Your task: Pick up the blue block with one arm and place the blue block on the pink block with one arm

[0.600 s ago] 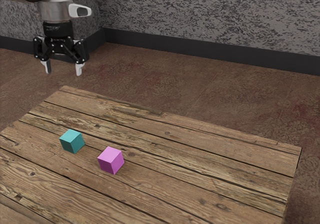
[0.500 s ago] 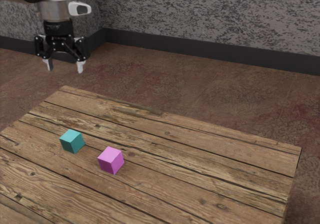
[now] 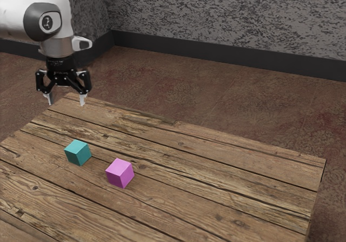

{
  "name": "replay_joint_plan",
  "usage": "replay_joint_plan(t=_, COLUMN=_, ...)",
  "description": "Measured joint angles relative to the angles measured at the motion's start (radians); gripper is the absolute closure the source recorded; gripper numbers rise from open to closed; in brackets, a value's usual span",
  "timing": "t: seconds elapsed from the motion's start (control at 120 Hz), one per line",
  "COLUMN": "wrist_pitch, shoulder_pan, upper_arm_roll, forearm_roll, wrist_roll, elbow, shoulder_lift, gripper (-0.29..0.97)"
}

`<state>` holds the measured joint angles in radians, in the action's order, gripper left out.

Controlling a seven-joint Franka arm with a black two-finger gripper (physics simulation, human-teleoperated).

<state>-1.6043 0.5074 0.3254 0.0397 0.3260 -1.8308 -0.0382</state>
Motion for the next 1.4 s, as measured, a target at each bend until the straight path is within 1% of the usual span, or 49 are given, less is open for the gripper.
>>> replay_joint_plan(t=0.075, wrist_pitch=-0.139, shoulder_pan=0.066, upper_arm_roll=-0.022, forearm_roll=-0.026, wrist_roll=-0.021, elbow=-0.136, shoulder_lift=0.026, gripper=0.00)
replay_joint_plan(t=0.183, wrist_pitch=-0.314, shoulder_pan=0.161, upper_arm_roll=-0.038, forearm_roll=-0.039, wrist_roll=-0.072, elbow=-0.210, shoulder_lift=0.081, gripper=0.00)
replay_joint_plan(t=0.225, wrist_pitch=-0.371, shoulder_pan=0.178, upper_arm_roll=-0.039, forearm_roll=-0.039, wrist_roll=-0.094, elbow=-0.222, shoulder_lift=0.097, gripper=0.00)
replay_joint_plan(t=0.275, wrist_pitch=-0.432, shoulder_pan=0.154, upper_arm_roll=-0.040, forearm_roll=-0.035, wrist_roll=-0.122, elbow=-0.228, shoulder_lift=0.115, gripper=0.00)
replay_joint_plan(t=0.35, wrist_pitch=-0.512, shoulder_pan=0.062, upper_arm_roll=-0.040, forearm_roll=-0.031, wrist_roll=-0.168, elbow=-0.230, shoulder_lift=0.144, gripper=0.00)
replay_joint_plan(t=0.392, wrist_pitch=-0.553, shoulder_pan=0.027, upper_arm_roll=-0.043, forearm_roll=-0.030, wrist_roll=-0.192, elbow=-0.241, shoulder_lift=0.153, gripper=0.00)
replay_joint_plan(t=0.425, wrist_pitch=-0.583, shoulder_pan=0.015, upper_arm_roll=-0.053, forearm_roll=-0.029, wrist_roll=-0.210, elbow=-0.247, shoulder_lift=0.158, gripper=0.00)
replay_joint_plan(t=0.483, wrist_pitch=-0.626, shoulder_pan=0.020, upper_arm_roll=-0.068, forearm_roll=-0.029, wrist_roll=-0.241, elbow=-0.252, shoulder_lift=0.167, gripper=0.00)
replay_joint_plan(t=0.608, wrist_pitch=-0.698, shoulder_pan=0.031, upper_arm_roll=-0.083, forearm_roll=-0.027, wrist_roll=-0.304, elbow=-0.254, shoulder_lift=0.218, gripper=0.00)
replay_joint_plan(t=0.7, wrist_pitch=-0.740, shoulder_pan=0.028, upper_arm_roll=-0.087, forearm_roll=-0.026, wrist_roll=-0.349, elbow=-0.260, shoulder_lift=0.236, gripper=0.00)
replay_joint_plan(t=0.833, wrist_pitch=-0.791, shoulder_pan=0.030, upper_arm_roll=-0.128, forearm_roll=-0.033, wrist_roll=-0.416, elbow=-0.298, shoulder_lift=0.248, gripper=0.00)
replay_joint_plan(t=1.067, wrist_pitch=-0.845, shoulder_pan=0.029, upper_arm_roll=-0.153, forearm_roll=-0.034, wrist_roll=-0.511, elbow=-0.307, shoulder_lift=0.279, gripper=0.00)
replay_joint_plan(t=1.4, wrist_pitch=-0.908, shoulder_pan=0.028, upper_arm_roll=-0.156, forearm_roll=-0.046, wrist_roll=-0.629, elbow=-0.305, shoulder_lift=0.312, gripper=0.00)
